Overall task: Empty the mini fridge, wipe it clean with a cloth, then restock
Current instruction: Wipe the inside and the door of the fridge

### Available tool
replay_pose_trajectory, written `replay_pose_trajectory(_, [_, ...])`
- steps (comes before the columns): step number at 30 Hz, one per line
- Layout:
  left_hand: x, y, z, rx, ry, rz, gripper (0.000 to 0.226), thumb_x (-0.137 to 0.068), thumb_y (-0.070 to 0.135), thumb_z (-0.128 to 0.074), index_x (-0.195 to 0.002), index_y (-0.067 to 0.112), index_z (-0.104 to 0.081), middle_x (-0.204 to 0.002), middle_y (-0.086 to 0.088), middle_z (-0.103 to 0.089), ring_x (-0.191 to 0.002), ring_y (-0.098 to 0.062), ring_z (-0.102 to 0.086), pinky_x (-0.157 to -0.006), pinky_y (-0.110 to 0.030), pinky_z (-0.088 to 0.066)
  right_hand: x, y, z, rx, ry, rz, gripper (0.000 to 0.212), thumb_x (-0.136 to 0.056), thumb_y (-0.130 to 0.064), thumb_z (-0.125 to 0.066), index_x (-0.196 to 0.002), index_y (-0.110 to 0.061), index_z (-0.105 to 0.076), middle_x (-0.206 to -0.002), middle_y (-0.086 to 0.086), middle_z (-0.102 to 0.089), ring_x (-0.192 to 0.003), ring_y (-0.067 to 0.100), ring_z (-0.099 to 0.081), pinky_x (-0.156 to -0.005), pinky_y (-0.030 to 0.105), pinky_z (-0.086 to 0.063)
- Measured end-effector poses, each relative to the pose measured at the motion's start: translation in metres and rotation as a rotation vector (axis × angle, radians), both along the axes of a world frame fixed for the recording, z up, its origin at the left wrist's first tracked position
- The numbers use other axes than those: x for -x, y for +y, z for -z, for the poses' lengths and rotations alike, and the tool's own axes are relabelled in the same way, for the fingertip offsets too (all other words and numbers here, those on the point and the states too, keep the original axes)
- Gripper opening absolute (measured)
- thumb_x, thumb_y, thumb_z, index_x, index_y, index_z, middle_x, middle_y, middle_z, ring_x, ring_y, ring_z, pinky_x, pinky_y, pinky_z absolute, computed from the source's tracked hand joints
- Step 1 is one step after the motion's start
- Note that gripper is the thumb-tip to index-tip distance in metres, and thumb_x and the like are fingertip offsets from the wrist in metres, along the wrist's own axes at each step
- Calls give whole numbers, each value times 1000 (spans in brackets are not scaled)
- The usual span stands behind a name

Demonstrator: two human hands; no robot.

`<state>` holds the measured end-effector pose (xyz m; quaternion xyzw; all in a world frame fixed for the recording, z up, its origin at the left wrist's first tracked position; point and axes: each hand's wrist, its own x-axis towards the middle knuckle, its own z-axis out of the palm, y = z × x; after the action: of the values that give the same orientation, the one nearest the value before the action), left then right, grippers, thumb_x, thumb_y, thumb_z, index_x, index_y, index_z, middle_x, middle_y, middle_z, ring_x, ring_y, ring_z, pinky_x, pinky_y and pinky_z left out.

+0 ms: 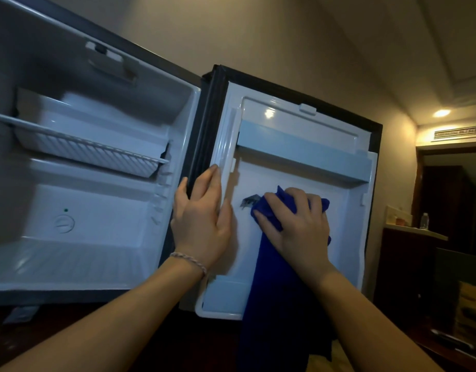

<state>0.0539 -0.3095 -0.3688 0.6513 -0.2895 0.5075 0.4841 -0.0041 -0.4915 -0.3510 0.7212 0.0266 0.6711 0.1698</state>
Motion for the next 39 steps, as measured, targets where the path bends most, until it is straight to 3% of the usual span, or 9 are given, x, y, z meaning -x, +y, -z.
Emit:
replay_pose_trajectory(9, [2, 1, 0, 10, 14, 15, 59, -92, 32, -43, -150, 22, -39, -154, 11, -37, -145, -35, -25, -103, -54, -42, -16, 40, -39, -174, -100, -35, 38, -91, -47, -63, -120, -22, -67, -117, 9, -60, -101, 36, -53, -70, 44, -51])
replay_pose_trajectory(17, [-2, 1, 1, 15, 6, 18, 57, -94, 34, -45, -150, 24, -40, -152, 12, -39, -143, -35, -30, -104, -56, -43, -16, 57, -16, 68, 8, 2, 36, -89, -44, -59, -119, -25, -66, -122, 3, -62, -110, 34, -50, -73, 45, -47])
replay_pose_trajectory(20, [-1, 2, 0, 15, -1, 23, 58, -93, 34, -46, -150, 25, -40, -152, 12, -39, -143, -35, -29, -106, -54, -42, -9, 52, 0, 83, 110, 14, 49, -83, -48, -58, -128, -27, -60, -135, 4, -54, -124, 36, -44, -78, 52, -46])
replay_pose_trajectory(23, [-2, 1, 1, 11, 8, 32, 57, -93, 36, -45, -150, 26, -39, -153, 15, -37, -144, -34, -28, -104, -55, -43, 3, 46, 8, 78, 275, 34, 72, -78, -64, -53, -142, -32, -46, -151, 4, -37, -137, 39, -31, -88, 61, -43])
replay_pose_trajectory(26, [-2, 1, 0, 7, 16, 29, 57, -94, 38, -44, -149, 26, -40, -153, 15, -37, -144, -33, -28, -104, -56, -43, 16, 36, 7, 70, 480, 67, 95, -76, -86, -42, -155, -41, -16, -164, 1, -14, -148, 39, -12, -102, 70, -33])
replay_pose_trajectory(30, [-1, 2, -1, -9, 14, 39, 56, -94, 39, -44, -148, 24, -42, -153, 12, -38, -143, -35, -29, -103, -58, -44, 30, 22, 3, 97, 641, 92, 100, -71, -96, -32, -150, -56, 15, -163, -7, 13, -149, 39, 6, -111, 72, -21])
replay_pose_trajectory(32, [-1, 3, -1, -9, 13, 38, 56, -94, 38, -44, -148, 23, -43, -153, 12, -38, -143, -35, -29, -102, -58, -44, 31, 17, 5, 106, 636, 95, 98, -74, -93, -36, -150, -57, 12, -163, -5, 8, -148, 40, 1, -110, 72, -24])
replay_pose_trajectory(36, [-1, 3, -1, -9, 6, 34, 56, -93, 35, -45, -148, 23, -43, -152, 10, -38, -142, -37, -30, -104, -57, -43, 23, 8, 9, 199, 494, 116, 86, -83, -80, -47, -155, -43, -18, -157, 7, -23, -136, 42, -27, -93, 66, -45])
replay_pose_trajectory(39, [0, 2, 0, 1, 11, 28, 56, -93, 33, -47, -148, 24, -42, -153, 12, -38, -143, -36, -28, -102, -55, -44, 16, 4, 0, 279, 400, 116, 73, -89, -73, -48, -150, -34, -36, -148, 10, -36, -126, 40, -40, -82, 57, -50])
